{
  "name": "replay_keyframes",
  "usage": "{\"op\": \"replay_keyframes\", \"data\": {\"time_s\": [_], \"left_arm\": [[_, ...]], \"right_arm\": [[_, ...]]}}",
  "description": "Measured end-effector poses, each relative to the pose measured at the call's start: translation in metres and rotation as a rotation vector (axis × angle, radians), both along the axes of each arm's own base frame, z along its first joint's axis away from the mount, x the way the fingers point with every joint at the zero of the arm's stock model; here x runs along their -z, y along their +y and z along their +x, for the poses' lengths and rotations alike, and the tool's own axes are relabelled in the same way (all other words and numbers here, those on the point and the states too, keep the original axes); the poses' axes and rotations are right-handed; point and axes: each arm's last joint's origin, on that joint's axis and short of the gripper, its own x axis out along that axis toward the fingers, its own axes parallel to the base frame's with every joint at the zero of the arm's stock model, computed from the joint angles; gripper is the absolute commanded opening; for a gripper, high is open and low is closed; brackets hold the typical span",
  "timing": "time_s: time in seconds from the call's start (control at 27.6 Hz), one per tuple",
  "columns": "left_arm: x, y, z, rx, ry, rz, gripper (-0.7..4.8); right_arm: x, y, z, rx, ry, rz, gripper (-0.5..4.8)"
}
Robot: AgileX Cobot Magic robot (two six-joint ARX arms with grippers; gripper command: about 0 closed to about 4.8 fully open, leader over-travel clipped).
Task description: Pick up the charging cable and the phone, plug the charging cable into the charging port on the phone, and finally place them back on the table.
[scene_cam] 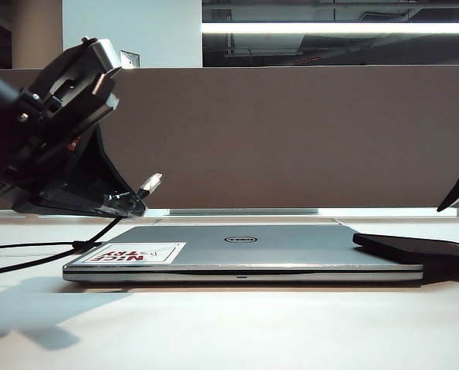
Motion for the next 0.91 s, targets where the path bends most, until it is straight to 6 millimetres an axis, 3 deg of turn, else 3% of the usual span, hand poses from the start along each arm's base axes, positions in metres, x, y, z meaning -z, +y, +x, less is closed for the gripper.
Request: {"op": "replay_keyframes", "data": {"time_s": [0.36,0.62,0.91], "left_arm": [[0.0,0.0,0.0,0.0,0.0,0.0,-0.06],[0.0,0.0,0.0,0.0,0.0,0.0,-0.06],[0.0,0.0,0.0,0.0,0.0,0.0,-0.06]], "right_arm": [[-0.003,0.001,0.003,0.004,0.029,0.002,4.31],[-0.016,0.005,0.013,0.003,0.051,-0.019,4.31],[-0.012,0.005,0.01,0.007,0.109,-0.02,4.31]]}}
